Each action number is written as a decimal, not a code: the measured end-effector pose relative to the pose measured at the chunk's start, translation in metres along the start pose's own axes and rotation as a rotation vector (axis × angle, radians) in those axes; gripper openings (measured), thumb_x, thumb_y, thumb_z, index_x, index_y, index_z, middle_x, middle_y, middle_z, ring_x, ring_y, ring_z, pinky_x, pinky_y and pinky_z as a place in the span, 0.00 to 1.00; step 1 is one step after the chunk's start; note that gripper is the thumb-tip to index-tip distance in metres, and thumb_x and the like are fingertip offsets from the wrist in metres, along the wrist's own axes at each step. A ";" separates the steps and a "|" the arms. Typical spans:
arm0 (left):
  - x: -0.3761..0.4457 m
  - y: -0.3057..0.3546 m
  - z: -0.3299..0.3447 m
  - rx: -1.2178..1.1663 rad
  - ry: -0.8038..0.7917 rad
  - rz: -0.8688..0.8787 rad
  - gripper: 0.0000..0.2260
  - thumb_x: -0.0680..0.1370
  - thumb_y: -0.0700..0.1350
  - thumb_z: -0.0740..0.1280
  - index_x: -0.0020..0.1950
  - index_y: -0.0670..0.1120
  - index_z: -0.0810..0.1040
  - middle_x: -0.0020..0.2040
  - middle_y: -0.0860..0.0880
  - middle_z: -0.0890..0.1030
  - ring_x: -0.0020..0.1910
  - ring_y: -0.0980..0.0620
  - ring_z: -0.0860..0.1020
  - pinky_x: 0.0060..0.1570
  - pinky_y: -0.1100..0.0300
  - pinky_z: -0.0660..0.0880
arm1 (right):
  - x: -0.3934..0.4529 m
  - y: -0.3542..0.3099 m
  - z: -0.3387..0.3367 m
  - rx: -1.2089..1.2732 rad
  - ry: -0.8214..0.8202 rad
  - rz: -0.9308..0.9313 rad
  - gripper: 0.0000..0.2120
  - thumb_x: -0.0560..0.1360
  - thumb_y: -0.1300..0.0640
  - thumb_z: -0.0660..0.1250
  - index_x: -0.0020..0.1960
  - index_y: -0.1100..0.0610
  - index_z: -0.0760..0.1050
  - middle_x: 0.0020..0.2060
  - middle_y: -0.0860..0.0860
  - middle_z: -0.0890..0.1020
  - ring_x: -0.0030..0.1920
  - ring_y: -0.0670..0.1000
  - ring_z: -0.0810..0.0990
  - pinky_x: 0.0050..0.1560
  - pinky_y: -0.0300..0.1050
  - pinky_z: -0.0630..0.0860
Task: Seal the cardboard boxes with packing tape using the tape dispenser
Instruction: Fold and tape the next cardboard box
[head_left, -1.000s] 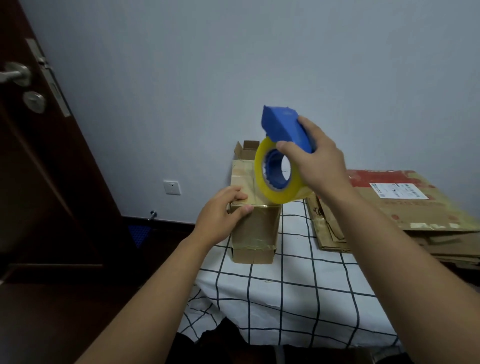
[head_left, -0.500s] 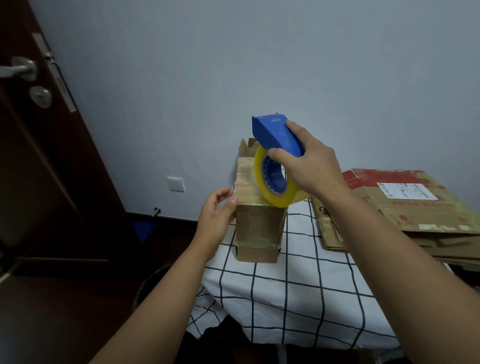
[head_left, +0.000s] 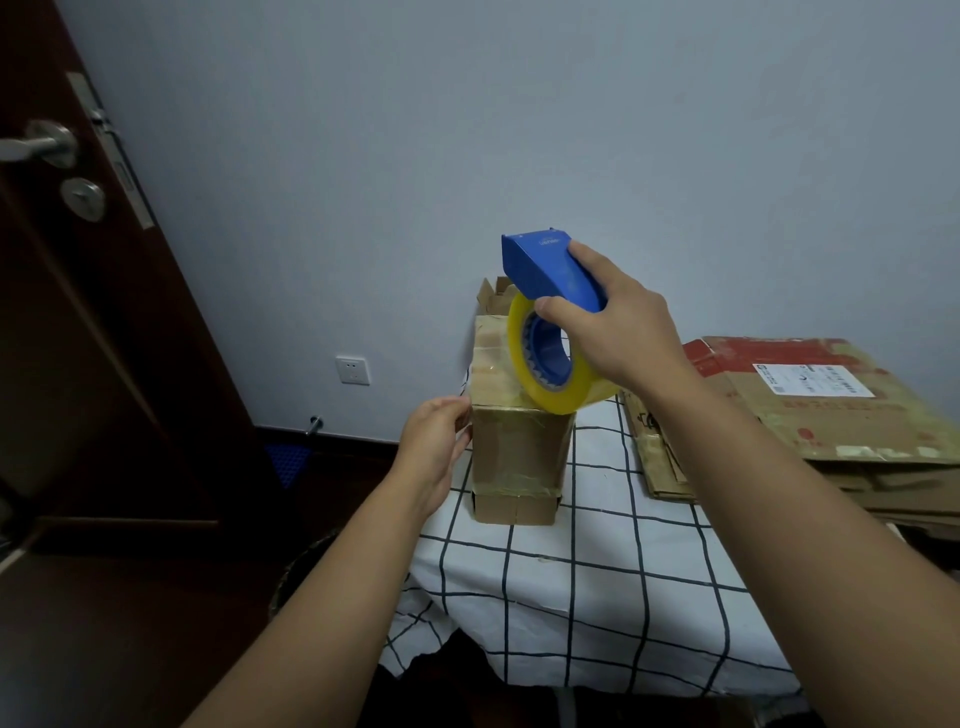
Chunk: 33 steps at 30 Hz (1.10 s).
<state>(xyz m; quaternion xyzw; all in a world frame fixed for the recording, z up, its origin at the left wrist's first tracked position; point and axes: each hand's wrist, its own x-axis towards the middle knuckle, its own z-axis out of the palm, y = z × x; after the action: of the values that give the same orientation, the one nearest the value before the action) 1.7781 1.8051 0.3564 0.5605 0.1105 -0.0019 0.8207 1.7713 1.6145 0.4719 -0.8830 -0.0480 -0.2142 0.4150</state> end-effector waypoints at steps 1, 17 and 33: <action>-0.001 -0.001 0.000 0.015 0.020 0.020 0.08 0.79 0.36 0.65 0.57 0.46 0.75 0.53 0.43 0.82 0.53 0.50 0.81 0.55 0.58 0.78 | 0.000 0.000 0.000 0.000 0.000 -0.001 0.33 0.74 0.39 0.68 0.76 0.40 0.63 0.65 0.47 0.75 0.57 0.52 0.76 0.57 0.50 0.77; -0.033 -0.036 -0.003 0.382 -0.033 0.411 0.21 0.80 0.44 0.67 0.73 0.49 0.72 0.66 0.52 0.78 0.60 0.59 0.78 0.61 0.62 0.75 | 0.000 0.002 0.001 0.014 0.002 -0.006 0.33 0.73 0.39 0.68 0.76 0.39 0.63 0.65 0.46 0.75 0.57 0.52 0.76 0.54 0.46 0.75; -0.020 -0.034 -0.004 0.457 0.067 0.543 0.07 0.83 0.43 0.61 0.49 0.54 0.75 0.51 0.53 0.81 0.52 0.53 0.79 0.45 0.70 0.75 | 0.002 0.004 0.000 0.015 -0.001 0.003 0.33 0.73 0.39 0.69 0.76 0.39 0.63 0.65 0.46 0.75 0.57 0.51 0.76 0.53 0.44 0.73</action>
<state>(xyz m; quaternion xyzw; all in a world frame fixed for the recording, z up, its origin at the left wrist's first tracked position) 1.7532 1.7941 0.3277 0.7383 -0.0188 0.2101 0.6407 1.7743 1.6115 0.4697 -0.8800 -0.0482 -0.2127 0.4219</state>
